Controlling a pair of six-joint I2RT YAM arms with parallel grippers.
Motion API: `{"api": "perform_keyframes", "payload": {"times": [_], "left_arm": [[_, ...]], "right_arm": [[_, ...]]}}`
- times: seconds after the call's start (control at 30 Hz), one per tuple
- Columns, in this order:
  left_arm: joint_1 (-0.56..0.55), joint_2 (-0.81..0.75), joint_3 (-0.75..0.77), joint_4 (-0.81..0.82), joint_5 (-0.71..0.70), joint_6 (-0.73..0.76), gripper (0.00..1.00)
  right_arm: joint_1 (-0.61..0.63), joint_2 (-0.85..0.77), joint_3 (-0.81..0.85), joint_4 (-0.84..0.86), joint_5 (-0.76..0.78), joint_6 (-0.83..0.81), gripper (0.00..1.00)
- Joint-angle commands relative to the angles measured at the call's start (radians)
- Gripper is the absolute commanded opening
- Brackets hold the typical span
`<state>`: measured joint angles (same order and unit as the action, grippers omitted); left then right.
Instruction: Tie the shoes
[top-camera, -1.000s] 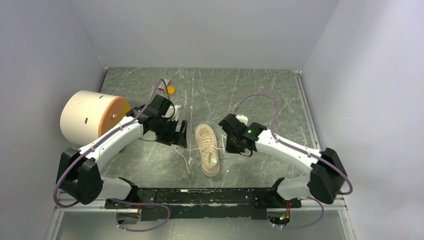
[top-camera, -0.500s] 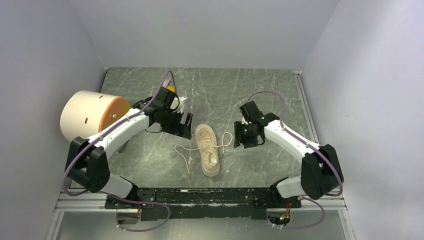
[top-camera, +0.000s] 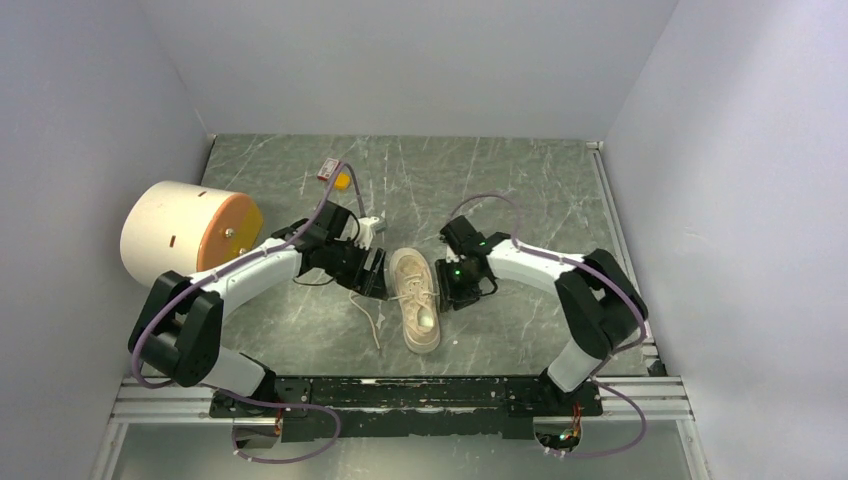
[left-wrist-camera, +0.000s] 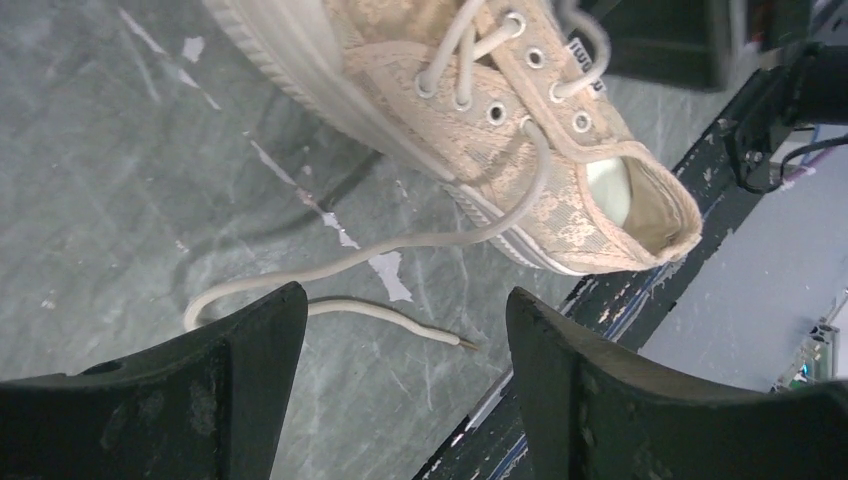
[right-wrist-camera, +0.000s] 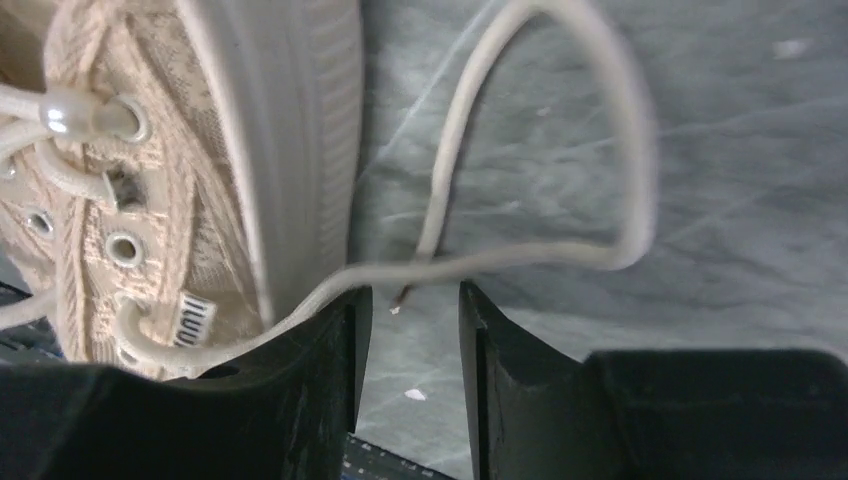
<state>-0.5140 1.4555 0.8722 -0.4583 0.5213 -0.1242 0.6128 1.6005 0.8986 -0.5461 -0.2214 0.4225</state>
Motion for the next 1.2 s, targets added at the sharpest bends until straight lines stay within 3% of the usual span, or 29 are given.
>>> {"api": "perform_keyframes", "payload": {"times": [0.0, 0.17, 0.33, 0.37, 0.7, 0.8, 0.87, 0.97, 1.03, 1.17], "left_arm": [[0.003, -0.01, -0.025, 0.118, 0.102, -0.009, 0.79], [0.004, -0.004, -0.024, 0.098, 0.044, -0.004, 0.89], [0.0, 0.045, -0.004, 0.074, 0.089, 0.066, 0.88], [-0.005, 0.056, -0.002, 0.073, 0.094, 0.07, 0.87], [-0.023, 0.133, -0.055, 0.175, 0.196, 0.035, 0.81], [-0.023, 0.156, -0.043, 0.153, 0.158, 0.041, 0.61], [-0.023, 0.172, -0.027, 0.132, 0.163, 0.056, 0.55], [-0.024, 0.155, -0.027, 0.146, 0.162, 0.036, 0.59], [-0.024, 0.142, -0.045, 0.185, 0.177, 0.01, 0.67], [-0.027, 0.151, -0.078, 0.238, 0.185, -0.019, 0.73]], "right_arm": [[0.107, 0.066, 0.073, 0.023, 0.171, 0.08, 0.42], [0.182, 0.119, 0.079, -0.05, 0.453, 0.203, 0.42], [0.183, 0.027, 0.01, -0.069, 0.52, 0.221, 0.04], [0.183, 0.0, -0.001, -0.078, 0.524, 0.21, 0.0], [0.124, -0.333, 0.0, -0.259, 0.505, 0.125, 0.0], [0.051, -0.426, 0.02, -0.273, 0.43, 0.096, 0.0], [-0.018, -0.46, 0.04, -0.264, 0.334, 0.066, 0.0], [-0.082, -0.455, 0.083, -0.248, 0.183, 0.035, 0.0], [-0.087, -0.425, 0.121, -0.252, 0.126, 0.016, 0.0], [-0.088, -0.389, 0.215, -0.316, 0.123, 0.003, 0.0]]}}
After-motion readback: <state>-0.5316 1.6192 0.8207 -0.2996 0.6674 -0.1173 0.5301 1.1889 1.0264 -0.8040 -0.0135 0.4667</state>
